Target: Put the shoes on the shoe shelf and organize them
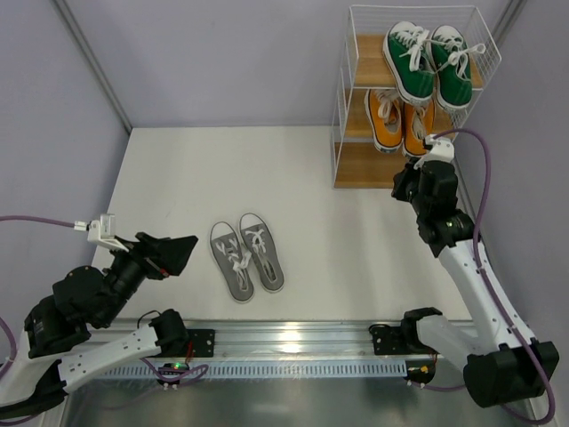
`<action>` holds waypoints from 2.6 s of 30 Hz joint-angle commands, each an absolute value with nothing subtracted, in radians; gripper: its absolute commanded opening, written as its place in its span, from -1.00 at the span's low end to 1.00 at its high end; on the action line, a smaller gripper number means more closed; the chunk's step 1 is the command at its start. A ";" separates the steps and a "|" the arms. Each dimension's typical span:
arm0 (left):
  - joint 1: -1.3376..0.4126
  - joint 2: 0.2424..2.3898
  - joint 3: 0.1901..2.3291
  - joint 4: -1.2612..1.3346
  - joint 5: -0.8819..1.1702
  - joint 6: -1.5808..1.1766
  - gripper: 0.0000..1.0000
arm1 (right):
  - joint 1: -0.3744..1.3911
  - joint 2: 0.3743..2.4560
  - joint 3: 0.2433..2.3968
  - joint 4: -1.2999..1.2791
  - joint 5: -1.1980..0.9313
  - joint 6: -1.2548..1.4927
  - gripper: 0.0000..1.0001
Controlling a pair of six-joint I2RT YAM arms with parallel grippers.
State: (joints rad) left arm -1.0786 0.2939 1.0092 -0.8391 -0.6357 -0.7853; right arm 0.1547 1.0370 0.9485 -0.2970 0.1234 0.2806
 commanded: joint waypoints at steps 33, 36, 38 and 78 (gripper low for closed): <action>-1.080 0.272 1.051 -0.871 -0.666 -0.769 0.99 | -0.021 1.336 1.152 -0.190 0.095 0.156 -0.92; -1.080 0.270 1.054 -0.877 -0.669 -0.769 0.99 | -0.026 1.356 1.170 -0.180 0.095 0.161 -0.92; -1.080 0.270 1.054 -0.879 -0.670 -0.769 1.00 | -0.028 1.364 1.178 -0.175 0.094 0.166 -0.92; -1.080 0.230 0.997 -0.888 -0.618 -0.844 0.99 | 1.236 1.485 1.017 -0.089 0.330 0.572 0.28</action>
